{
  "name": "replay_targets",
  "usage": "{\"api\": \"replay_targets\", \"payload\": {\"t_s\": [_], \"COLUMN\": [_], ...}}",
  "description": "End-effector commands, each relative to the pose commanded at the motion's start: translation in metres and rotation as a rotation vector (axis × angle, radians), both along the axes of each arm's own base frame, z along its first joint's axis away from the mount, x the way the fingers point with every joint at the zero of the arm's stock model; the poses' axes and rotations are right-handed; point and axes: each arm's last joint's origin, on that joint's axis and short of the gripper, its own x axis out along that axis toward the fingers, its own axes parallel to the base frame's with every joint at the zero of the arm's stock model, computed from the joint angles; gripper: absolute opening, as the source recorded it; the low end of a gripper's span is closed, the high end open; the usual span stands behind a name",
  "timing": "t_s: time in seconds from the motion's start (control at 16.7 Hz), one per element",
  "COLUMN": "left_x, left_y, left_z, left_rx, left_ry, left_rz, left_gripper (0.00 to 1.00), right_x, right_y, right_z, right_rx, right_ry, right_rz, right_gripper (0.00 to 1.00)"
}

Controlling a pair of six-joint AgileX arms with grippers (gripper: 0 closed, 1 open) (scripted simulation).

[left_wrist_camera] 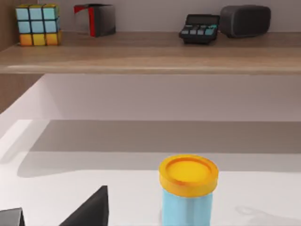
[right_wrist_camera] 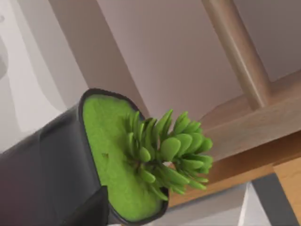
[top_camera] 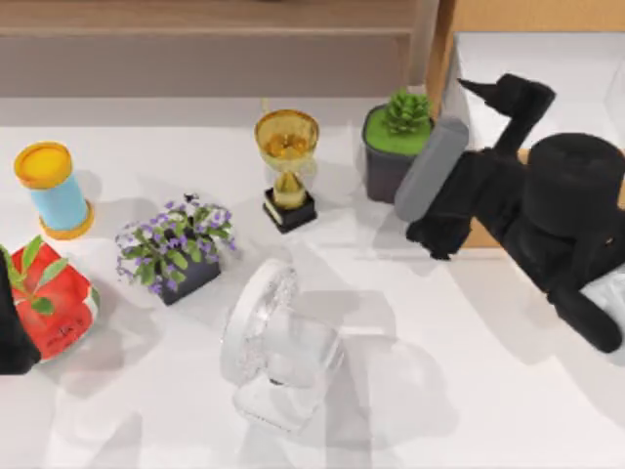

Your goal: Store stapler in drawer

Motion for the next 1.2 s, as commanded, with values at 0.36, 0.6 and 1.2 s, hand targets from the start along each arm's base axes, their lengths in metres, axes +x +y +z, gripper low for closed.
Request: {"api": "replay_targets", "payload": {"t_s": [0.36, 0.6, 1.2], "left_x": [0.000, 0.000, 0.000], "left_y": [0.000, 0.000, 0.000], "left_z": [0.000, 0.000, 0.000], "left_rx": [0.000, 0.000, 0.000], "left_ry": [0.000, 0.000, 0.000], "left_rz": [0.000, 0.000, 0.000], "left_gripper": [1.00, 1.00, 1.00], "right_x": [-0.056, -0.066, -0.063], "right_y": [-0.046, -0.082, -0.094], "right_z": [-0.043, -0.052, -0.054], "right_rx": [-0.292, -0.446, -0.497], "right_ry": [-0.220, -0.277, -0.286], "right_rz": [-0.086, -0.249, -0.318], "right_gripper": [1.00, 1.00, 1.00]}}
